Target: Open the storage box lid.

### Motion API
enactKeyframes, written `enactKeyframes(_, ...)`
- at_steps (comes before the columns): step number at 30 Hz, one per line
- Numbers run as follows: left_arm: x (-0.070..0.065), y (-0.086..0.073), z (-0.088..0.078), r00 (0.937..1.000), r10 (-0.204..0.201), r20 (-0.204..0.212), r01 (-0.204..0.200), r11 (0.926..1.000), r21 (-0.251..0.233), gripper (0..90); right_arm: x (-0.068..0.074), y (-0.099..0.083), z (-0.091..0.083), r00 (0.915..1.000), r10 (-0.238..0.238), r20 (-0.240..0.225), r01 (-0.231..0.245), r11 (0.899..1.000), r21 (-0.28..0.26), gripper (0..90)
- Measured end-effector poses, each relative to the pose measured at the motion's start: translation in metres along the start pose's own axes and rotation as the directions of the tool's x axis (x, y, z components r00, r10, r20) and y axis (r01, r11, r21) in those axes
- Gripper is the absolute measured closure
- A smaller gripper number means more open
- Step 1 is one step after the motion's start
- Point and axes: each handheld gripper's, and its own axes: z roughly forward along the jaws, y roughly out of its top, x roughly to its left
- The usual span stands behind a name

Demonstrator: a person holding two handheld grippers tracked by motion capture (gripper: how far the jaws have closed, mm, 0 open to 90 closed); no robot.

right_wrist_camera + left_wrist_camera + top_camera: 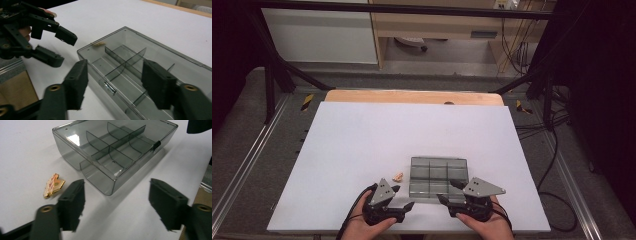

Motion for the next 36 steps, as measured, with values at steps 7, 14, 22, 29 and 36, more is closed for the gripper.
enactKeyframes(7,0.002,0.0,-0.006,0.9995,-0.001,0.031,0.001,0.9999,-0.013,65.7,0.008,-0.005,0.002,0.9967,-0.037,-0.072,0.036,0.999,-0.015,79.8)
enactKeyframes(14,0.002,-0.003,-0.002,0.9975,0.012,0.07,-0.013,0.9997,0.019,88.0,0.014,-0.017,0.01,0.9928,-0.021,-0.118,0.024,0.999,0.026,90.0)
enactKeyframes(22,0.006,-0.005,0.006,0.9981,-0.006,0.061,0.004,0.9993,0.036,90.0,0.017,-0.026,0.025,0.9901,-0.034,-0.136,0.048,0.994,0.099,90.0)
enactKeyframes(29,0.004,-0.005,0.009,0.9985,0.003,0.054,-0.005,0.9995,0.031,90.0,0.017,-0.03,0.029,0.9883,-0.039,-0.147,0.058,0.99,0.131,90.0)
enactKeyframes(36,0.005,-0.004,0.008,0.9991,0.002,0.041,-0.003,0.9998,0.021,90.0,0.016,-0.031,0.03,0.9884,-0.031,-0.149,0.053,0.988,0.143,90.0)
